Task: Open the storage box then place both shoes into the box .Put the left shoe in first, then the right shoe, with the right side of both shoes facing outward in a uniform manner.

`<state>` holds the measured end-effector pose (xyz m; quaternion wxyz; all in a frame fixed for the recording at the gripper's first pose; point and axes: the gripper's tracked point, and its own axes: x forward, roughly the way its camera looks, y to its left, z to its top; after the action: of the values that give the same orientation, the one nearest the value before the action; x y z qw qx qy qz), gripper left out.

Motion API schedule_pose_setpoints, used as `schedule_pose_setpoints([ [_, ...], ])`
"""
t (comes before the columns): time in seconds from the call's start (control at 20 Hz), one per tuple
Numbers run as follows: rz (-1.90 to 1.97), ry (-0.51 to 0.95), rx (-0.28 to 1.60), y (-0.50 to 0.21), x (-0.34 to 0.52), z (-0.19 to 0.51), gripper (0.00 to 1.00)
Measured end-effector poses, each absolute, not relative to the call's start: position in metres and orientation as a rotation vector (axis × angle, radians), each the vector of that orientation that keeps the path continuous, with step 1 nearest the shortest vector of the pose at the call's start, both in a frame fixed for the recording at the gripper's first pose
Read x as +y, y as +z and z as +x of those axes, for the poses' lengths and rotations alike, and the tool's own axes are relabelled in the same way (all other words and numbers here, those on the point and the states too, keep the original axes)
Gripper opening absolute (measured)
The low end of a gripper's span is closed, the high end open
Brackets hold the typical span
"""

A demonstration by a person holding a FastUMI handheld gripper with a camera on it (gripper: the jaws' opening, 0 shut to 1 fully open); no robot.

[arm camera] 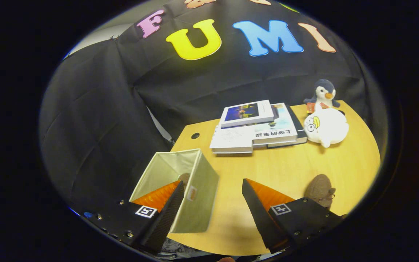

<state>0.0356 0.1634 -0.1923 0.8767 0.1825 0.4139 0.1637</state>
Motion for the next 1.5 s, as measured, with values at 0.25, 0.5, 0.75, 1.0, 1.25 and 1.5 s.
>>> schedule_pose_setpoints([
  [0.25, 0.316, 0.251, 0.871, -0.219, 0.097, 0.027, 0.98],
  [0.5, 0.235, 0.176, 0.865, -0.247, 0.043, 0.014, 0.98],
  [0.75, 0.213, 0.118, 0.870, -0.274, 0.002, -0.003, 0.98],
  [1.0, 0.216, 0.057, 0.908, -0.306, -0.031, -0.022, 0.98],
  [1.25, 0.138, 0.046, 0.947, -0.331, -0.054, -0.039, 0.98],
  [1.5, 0.035, 0.060, 0.989, -0.355, -0.064, -0.049, 0.98],
])
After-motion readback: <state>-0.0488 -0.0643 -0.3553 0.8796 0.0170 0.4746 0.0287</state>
